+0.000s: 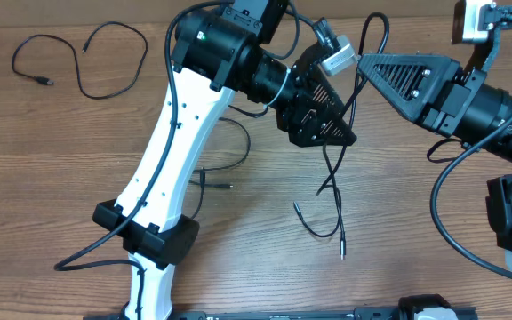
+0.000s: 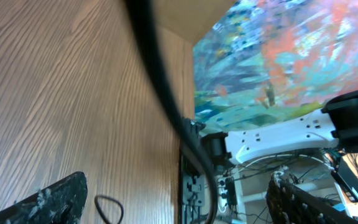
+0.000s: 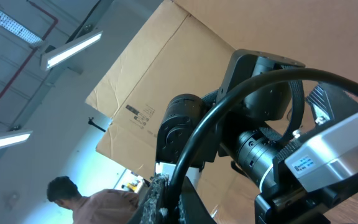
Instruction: Untangle cables
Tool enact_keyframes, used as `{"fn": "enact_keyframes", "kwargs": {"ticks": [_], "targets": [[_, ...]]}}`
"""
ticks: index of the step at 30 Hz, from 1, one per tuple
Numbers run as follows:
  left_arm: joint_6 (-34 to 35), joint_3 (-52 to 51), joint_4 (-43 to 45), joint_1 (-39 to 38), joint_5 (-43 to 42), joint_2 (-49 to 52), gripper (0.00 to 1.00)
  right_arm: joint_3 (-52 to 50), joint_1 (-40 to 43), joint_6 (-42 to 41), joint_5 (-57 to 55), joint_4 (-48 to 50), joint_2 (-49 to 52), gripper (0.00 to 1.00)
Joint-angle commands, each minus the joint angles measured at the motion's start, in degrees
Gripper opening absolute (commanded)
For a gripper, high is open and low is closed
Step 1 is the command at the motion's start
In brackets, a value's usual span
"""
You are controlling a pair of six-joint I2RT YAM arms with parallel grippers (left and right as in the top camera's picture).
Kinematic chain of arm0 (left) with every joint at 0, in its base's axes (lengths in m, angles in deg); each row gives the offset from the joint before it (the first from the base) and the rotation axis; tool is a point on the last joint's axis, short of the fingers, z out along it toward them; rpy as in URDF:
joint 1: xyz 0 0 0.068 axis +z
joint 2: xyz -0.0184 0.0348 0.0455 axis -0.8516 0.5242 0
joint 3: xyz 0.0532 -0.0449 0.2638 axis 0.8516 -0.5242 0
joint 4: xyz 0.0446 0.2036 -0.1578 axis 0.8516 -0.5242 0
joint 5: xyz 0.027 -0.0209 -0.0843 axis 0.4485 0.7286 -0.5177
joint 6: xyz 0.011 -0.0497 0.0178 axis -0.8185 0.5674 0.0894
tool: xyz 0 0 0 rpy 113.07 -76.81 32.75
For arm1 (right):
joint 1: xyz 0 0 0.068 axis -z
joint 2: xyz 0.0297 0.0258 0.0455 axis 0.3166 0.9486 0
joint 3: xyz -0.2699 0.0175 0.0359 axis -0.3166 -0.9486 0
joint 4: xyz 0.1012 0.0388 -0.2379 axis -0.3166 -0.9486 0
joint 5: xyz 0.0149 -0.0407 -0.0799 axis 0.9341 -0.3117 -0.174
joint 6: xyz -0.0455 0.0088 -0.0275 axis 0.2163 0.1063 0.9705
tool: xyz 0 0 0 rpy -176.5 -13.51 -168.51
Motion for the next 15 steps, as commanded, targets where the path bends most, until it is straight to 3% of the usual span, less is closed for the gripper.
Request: {"fn": "enact_keyframes", "kwargs": {"ticks": [1,6,13,15], "targets": [[-1.7,0.4,0.7,-1.6,-4.0,0.7,0.91,0.3,0.4,-1.2,-0.5,0.5,0.0,0.04],[-1.6,0.4,1.7,-3.1,-3.0,1.0,0.72,0.3,0.4,-2.4,-0.5,0.5,0.0,0.04],[-0.9,0.4,1.8,-3.4,-3.8,1.0,0.69,0.3,0.4,-6.7,-0.5,7.7,0.0,0.04],[-0.9,0.4,1.8,-3.5,-4.0,1.0,0.60,0.3,0.4,-7.2,-0.5,8.4,0.0,0.04]]}}
